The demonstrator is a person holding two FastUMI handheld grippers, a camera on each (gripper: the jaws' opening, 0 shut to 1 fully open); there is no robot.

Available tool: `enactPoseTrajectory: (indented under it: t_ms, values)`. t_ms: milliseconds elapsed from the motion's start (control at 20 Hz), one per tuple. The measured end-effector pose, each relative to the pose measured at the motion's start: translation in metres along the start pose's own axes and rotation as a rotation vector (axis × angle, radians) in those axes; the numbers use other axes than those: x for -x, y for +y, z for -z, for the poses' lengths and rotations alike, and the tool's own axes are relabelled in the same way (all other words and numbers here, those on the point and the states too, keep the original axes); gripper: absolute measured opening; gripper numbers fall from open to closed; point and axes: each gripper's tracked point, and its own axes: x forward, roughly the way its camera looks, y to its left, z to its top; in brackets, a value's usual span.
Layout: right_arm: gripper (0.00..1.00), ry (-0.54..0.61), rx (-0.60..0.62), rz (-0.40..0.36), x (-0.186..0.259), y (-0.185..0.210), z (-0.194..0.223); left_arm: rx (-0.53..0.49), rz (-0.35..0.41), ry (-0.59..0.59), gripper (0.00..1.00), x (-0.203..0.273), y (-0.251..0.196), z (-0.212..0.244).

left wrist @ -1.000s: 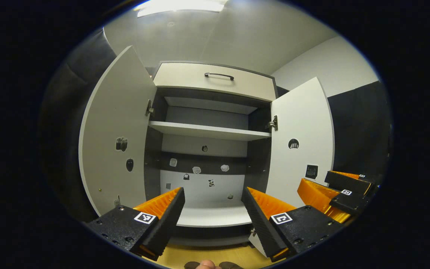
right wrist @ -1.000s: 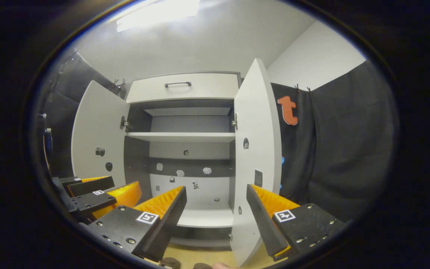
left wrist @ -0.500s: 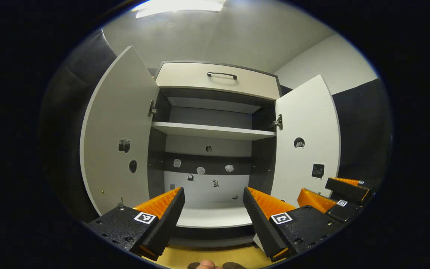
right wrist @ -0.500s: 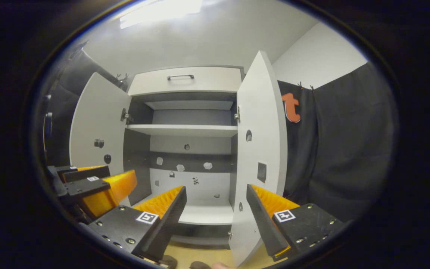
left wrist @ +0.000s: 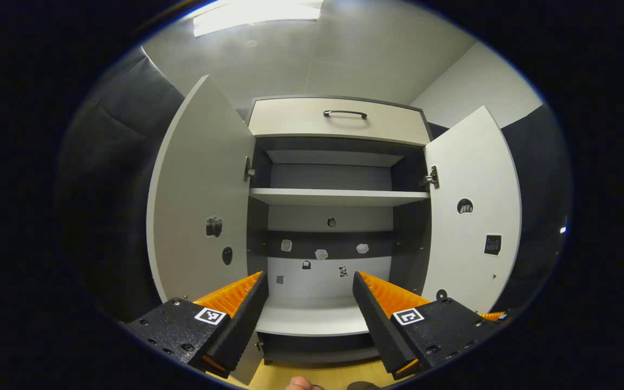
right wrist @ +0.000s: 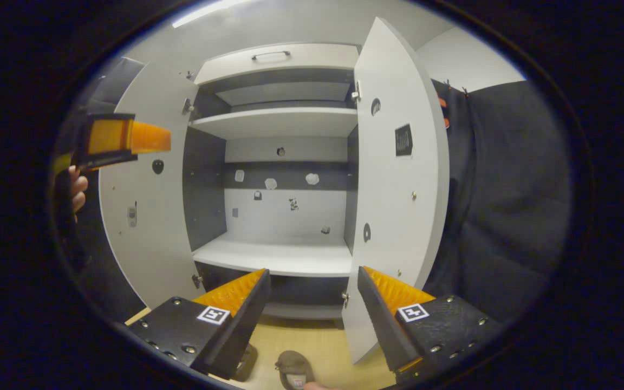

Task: Grab one shoe with the right hand and put it into the shoe cabinet, grab the other shoe with the left hand and put it into the shoe cabinet; then close the right door with the right hand and the left door with the left hand.

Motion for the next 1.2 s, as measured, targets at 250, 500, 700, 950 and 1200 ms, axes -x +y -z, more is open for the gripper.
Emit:
enactPoseTrajectory:
  t_ms: [250,500,700,950,1200]
  values:
    - [0.96,0.129,0.017,-0.032,-0.006,0.013,0.073,-0.017,-0.051,-0.006,0.96,-0.004,0.026,-0.002]
    - [0.97,0.284,0.012,-0.080,-0.012,0.028,0.153,-0.022,-0.075,-0.007,0.96,-0.006,0.044,-0.003]
    - [0.89,0.465,0.027,-0.151,-0.011,0.048,0.235,-0.031,-0.091,0.000,0.96,-0.007,0.056,-0.001]
    - [0.65,0.658,0.022,-0.215,-0.002,0.067,0.317,-0.040,-0.120,0.009,0.92,-0.007,0.072,0.002]
    - [0.65,0.776,0.047,-0.237,-0.001,0.072,0.373,-0.053,-0.155,0.026,0.96,-0.006,0.088,0.007]
